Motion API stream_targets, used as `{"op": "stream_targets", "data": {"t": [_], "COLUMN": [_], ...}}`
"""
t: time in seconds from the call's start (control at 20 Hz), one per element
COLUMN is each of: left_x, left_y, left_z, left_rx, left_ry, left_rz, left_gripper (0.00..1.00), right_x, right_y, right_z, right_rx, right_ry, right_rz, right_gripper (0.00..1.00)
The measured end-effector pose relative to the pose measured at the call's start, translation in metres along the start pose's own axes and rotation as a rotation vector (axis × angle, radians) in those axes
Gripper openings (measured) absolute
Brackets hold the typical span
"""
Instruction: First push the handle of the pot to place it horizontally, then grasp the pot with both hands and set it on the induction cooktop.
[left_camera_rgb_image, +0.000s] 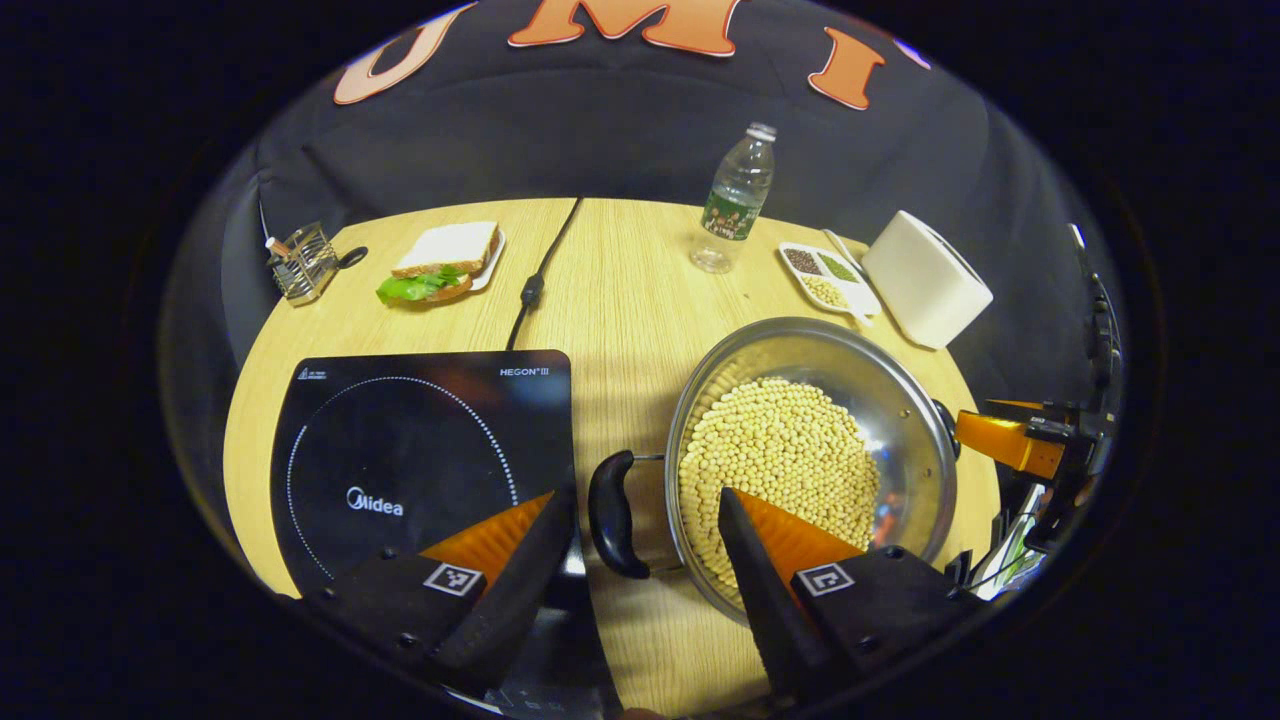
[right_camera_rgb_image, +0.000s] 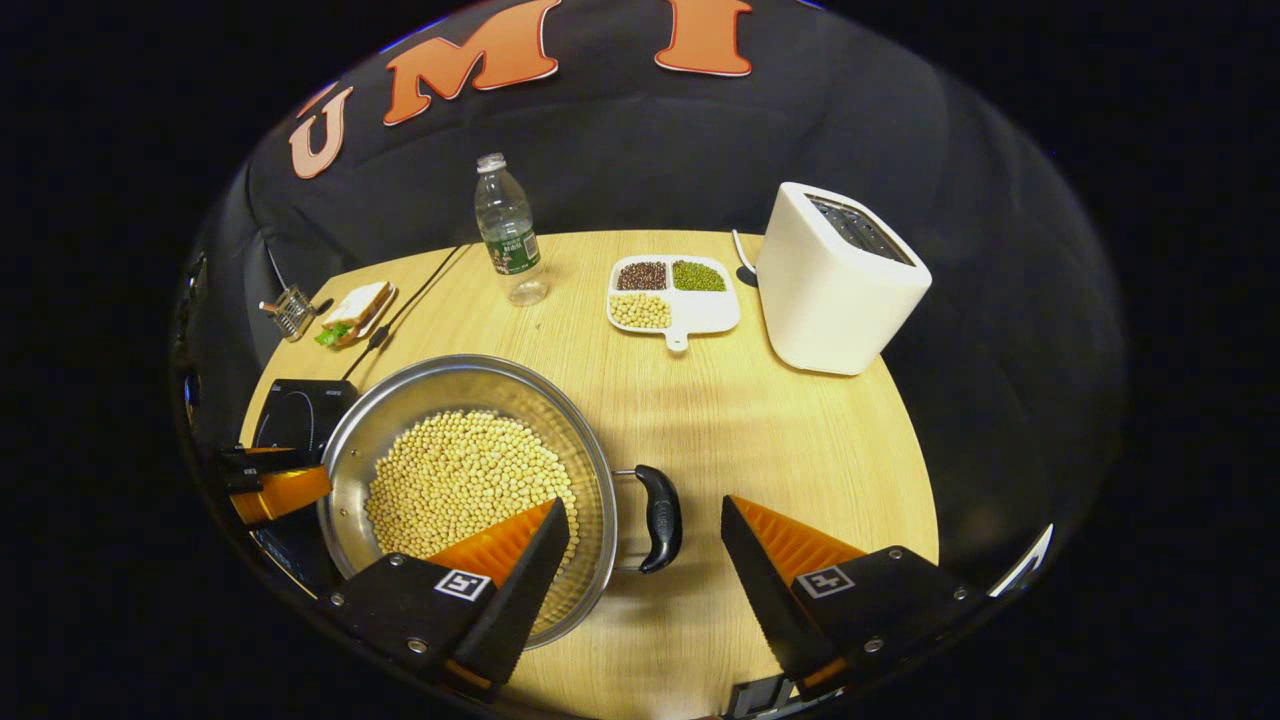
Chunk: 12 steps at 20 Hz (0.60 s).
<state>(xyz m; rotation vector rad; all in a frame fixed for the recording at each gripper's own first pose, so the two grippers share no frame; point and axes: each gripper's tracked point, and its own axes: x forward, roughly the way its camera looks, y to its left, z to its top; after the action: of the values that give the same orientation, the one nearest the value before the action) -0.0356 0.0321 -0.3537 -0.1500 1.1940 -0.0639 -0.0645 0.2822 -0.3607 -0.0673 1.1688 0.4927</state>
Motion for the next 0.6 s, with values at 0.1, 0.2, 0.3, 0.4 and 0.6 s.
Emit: {"op": "stream_targets", "data": {"t": [0.1, 0.2, 0.3, 0.4, 0.6], "left_x": [0.006, 0.015, 0.014, 0.015, 0.025], "left_y": [-0.001, -0.005, -0.005, -0.006, -0.008], "left_z": [0.008, 0.005, 0.004, 0.002, 0.001], "left_rx": [0.022, 0.043, 0.047, 0.063, 0.082], "left_ry": [-0.012, 0.014, 0.014, 0.019, 0.041], "left_rz": [0.022, 0.026, 0.047, 0.063, 0.082], "left_gripper": [0.99, 0.98, 0.99, 0.98, 0.99], "right_x": [0.008, 0.013, 0.020, 0.026, 0.038], "right_y": [0.001, 0.001, 0.000, -0.001, 0.000], "right_z": [-0.003, -0.006, -0.007, -0.009, -0.012], "right_rx": [-0.016, -0.029, -0.038, -0.039, -0.038], "right_ry": [0.016, 0.027, 0.037, 0.053, 0.080], "right_rz": [-0.004, -0.008, -0.016, -0.014, -0.017], "right_gripper": [0.96, 0.95, 0.95, 0.95, 0.91]}}
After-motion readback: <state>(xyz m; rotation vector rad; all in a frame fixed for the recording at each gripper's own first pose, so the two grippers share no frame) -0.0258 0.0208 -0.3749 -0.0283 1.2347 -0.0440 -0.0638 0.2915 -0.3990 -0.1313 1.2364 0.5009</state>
